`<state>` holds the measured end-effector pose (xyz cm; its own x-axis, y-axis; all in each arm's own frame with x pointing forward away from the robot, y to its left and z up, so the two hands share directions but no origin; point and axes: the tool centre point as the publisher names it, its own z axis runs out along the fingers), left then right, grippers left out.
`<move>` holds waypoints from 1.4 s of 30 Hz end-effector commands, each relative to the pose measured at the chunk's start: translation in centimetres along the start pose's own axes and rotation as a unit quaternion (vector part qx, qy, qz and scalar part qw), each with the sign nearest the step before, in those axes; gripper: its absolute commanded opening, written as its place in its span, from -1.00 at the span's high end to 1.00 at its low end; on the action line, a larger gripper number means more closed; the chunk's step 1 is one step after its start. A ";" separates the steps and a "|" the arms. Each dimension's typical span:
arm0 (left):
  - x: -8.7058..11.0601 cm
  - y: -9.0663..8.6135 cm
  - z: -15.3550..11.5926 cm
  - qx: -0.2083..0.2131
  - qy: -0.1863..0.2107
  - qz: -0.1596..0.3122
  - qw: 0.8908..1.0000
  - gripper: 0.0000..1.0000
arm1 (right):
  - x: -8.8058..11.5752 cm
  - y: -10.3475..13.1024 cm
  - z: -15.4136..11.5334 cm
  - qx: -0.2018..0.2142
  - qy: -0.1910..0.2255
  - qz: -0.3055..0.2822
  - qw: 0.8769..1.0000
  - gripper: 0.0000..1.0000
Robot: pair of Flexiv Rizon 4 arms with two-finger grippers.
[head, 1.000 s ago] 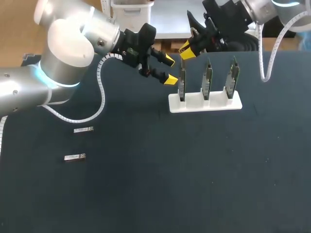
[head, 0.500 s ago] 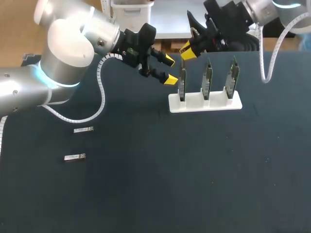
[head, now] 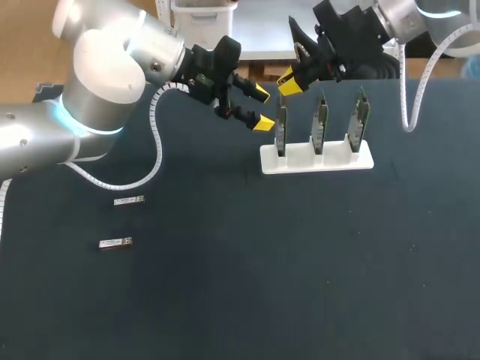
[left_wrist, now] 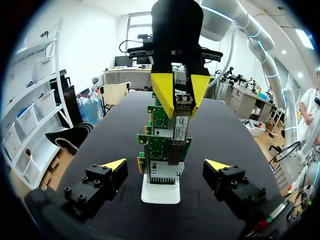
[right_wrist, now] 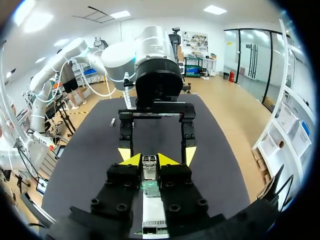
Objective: Pick up the optical module with the left hand, and insert it into the network port with the right hand.
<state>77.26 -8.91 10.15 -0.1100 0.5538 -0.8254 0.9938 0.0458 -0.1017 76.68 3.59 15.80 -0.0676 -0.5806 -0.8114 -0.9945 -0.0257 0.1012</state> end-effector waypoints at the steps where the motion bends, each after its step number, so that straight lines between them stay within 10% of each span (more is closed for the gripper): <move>1: -0.1 0.0 0.0 -0.001 0.002 -0.001 1.000 -1.00 | -0.2 0.3 -0.2 0.004 -0.001 0.001 1.000 -1.00; 12: -0.1 0.0 0.0 -0.001 0.002 -0.001 1.000 -1.00 | -1.5 0.3 -1.2 -0.014 -0.042 0.009 0.999 -0.87; 14: -0.1 0.0 0.0 -0.001 0.002 -0.001 1.000 -1.00 | -1.5 0.3 -1.2 -0.013 -0.042 0.005 0.999 1.00; 42: -0.1 0.0 0.0 -0.001 0.002 -0.001 1.000 -1.00 | 0.3 0.2 0.5 -0.018 -0.004 0.011 1.000 1.00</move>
<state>77.26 -8.92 10.15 -0.1099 0.5537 -0.8254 0.9938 0.0457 -0.1017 76.20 3.66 15.44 -0.0888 -0.5721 -0.8154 -0.9899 -0.0403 0.1361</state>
